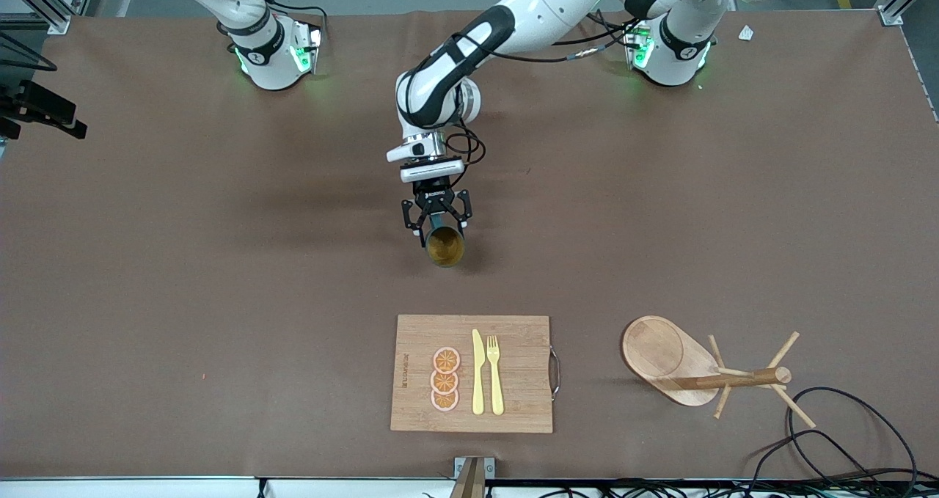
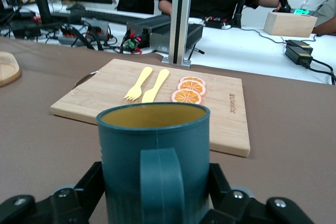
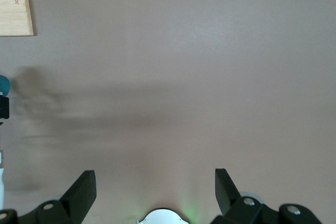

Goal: Transfer cup from left to right arm and place
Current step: 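Carry the teal mug to the table middle with the left gripper, then set the mug down, open the left gripper while the right gripper approaches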

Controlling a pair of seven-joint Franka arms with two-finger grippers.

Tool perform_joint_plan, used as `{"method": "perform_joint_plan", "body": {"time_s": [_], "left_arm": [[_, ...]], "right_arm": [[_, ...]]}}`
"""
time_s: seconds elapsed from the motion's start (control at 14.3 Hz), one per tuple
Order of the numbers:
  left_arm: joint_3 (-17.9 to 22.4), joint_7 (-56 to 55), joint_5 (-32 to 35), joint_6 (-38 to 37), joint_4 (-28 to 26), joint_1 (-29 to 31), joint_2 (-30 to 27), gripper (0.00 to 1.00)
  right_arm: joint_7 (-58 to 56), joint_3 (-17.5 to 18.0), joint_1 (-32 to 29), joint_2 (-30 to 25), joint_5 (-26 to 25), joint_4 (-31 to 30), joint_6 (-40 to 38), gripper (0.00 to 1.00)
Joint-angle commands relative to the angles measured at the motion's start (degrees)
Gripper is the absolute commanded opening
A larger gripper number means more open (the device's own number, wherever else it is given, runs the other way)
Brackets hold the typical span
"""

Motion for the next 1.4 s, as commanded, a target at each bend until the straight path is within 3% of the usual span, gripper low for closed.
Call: {"method": "perform_joint_plan", "body": {"time_s": [0.0,0.28,0.42,0.49,0.56,0.77,0.98,1.12,1.33], "left_arm": [[0.6,-0.4,4.4,-1.4,1.3,-0.6,2.5,0.53],[0.6,-3.7,9.1,-3.2,1.1,-0.7,4.9,0.57],[0.6,-3.8,9.2,-4.4,1.0,-1.3,5.1,0.75],[0.6,-4.1,9.1,-4.4,0.7,-1.4,5.0,0.95],[0.6,-4.4,9.0,-4.5,0.2,-1.4,5.1,1.0],[-0.1,-4.5,6.8,-5.4,-0.1,-2.7,4.4,1.0],[-0.2,-4.5,0.0,-8.1,-0.1,-5.2,3.3,1.0],[-1.2,-4.5,-4.7,-11.5,-0.1,-6.9,2.6,1.0],[-4.2,-4.0,-6.2,-18.7,-0.4,-7.2,0.8,1.0]], "right_arm": [[0.0,0.5,-0.8,1.0,-0.3,0.0,0.0,1.0],[-0.6,0.5,-1.0,2.0,0.0,0.0,0.2,1.0],[-0.6,0.5,-1.0,3.4,-0.1,-0.1,0.5,1.0],[-0.6,0.5,-1.1,4.5,-0.5,0.0,0.6,1.0],[-0.6,0.5,-1.1,5.9,-0.8,0.0,0.7,1.0],[-0.8,0.4,-1.3,10.4,-1.0,0.5,1.5,1.0],[0.1,0.6,1.2,10.6,-0.4,-0.1,3.9,1.0],[2.2,0.6,4.0,12.1,0.1,-0.3,5.3,1.0],[6.6,0.7,7.5,14.0,0.4,-2.4,8.9,1.0]]}}
